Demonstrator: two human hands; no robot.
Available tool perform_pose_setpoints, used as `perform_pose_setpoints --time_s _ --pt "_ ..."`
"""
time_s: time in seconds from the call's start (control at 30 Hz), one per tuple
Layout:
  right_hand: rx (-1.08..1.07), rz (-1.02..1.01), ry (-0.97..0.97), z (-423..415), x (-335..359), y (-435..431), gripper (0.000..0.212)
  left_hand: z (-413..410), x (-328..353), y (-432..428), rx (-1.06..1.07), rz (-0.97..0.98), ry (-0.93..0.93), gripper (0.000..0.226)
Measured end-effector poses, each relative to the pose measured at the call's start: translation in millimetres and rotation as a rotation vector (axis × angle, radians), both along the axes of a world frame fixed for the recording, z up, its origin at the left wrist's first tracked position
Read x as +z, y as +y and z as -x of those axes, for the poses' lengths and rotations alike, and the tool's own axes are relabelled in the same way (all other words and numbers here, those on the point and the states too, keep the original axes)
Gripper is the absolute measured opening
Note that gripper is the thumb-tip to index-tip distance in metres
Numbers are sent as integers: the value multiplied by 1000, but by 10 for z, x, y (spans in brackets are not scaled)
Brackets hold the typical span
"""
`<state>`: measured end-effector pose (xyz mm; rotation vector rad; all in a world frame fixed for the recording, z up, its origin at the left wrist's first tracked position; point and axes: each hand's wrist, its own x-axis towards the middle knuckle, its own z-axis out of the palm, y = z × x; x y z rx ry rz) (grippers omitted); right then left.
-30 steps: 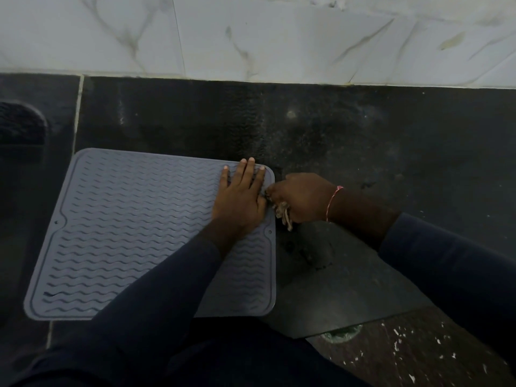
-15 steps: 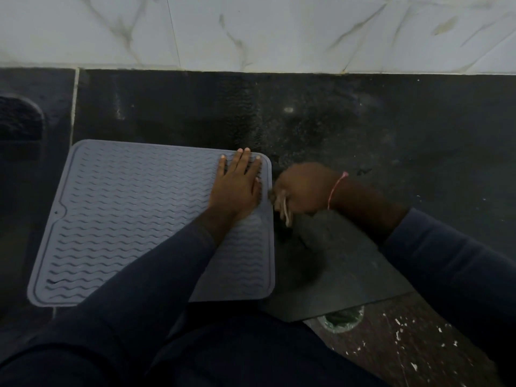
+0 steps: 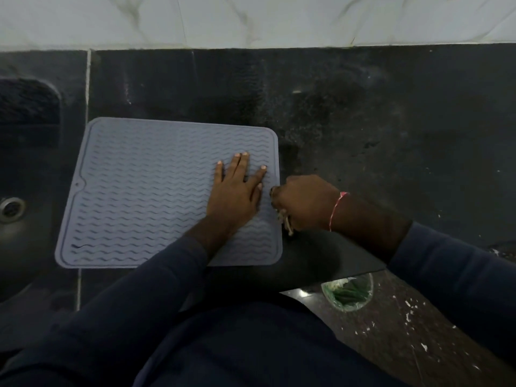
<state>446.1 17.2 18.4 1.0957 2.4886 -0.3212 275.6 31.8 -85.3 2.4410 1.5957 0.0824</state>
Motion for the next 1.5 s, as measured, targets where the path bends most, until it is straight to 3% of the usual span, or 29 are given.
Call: perform_pose_setpoints --time_s 0.23,0.37,0.5,0.6,0.77,0.8,0.87,0.97,1.1,1.27,1.4,1.43,1.5 --pt "48 89 56 89 18 -667 24 19 -55 -18 -46 -14 -11 58" --pt "-126 329 119 63 127 -711 22 72 -51 -192 -57 -12 -22 58" --pt "-211 94 249 135 -34 -759 33 179 -89 -390 -75 -34 -23 59" --pt "-263 94 228 127 -156 -973 50 237 -82 -460 -83 -39 -26 58" --pt "-567 224 155 -71 52 -994 19 482 -30 -481 -183 -13 -70 54" --pt "-658 187 263 -26 119 -974 25 601 -12 -458 -157 -14 -106 53" --pt "-729 -86 517 204 139 -895 38 955 17 -402 -29 -48 -169 52" --pt "-715 -309 602 1040 -25 -733 42 1587 1 -317 144 -82 -169 53" --pt "-486 -239 265 2095 -483 -626 52 1987 -85 -286 83 -90 -104 54" --pt "-395 -382 286 1291 -570 -1000 28 2007 -115 -288 77 -85 -105 54" --pt "-737 -298 -155 636 -331 -1087 12 2016 -118 -303 64 -109 -126 53" --pt "-886 -281 -209 638 -272 -1050 12 2022 -123 -307 58 -109 -134 53" --pt "-1083 -376 -94 778 -193 -953 19 2016 -128 -308 39 -117 -137 52"
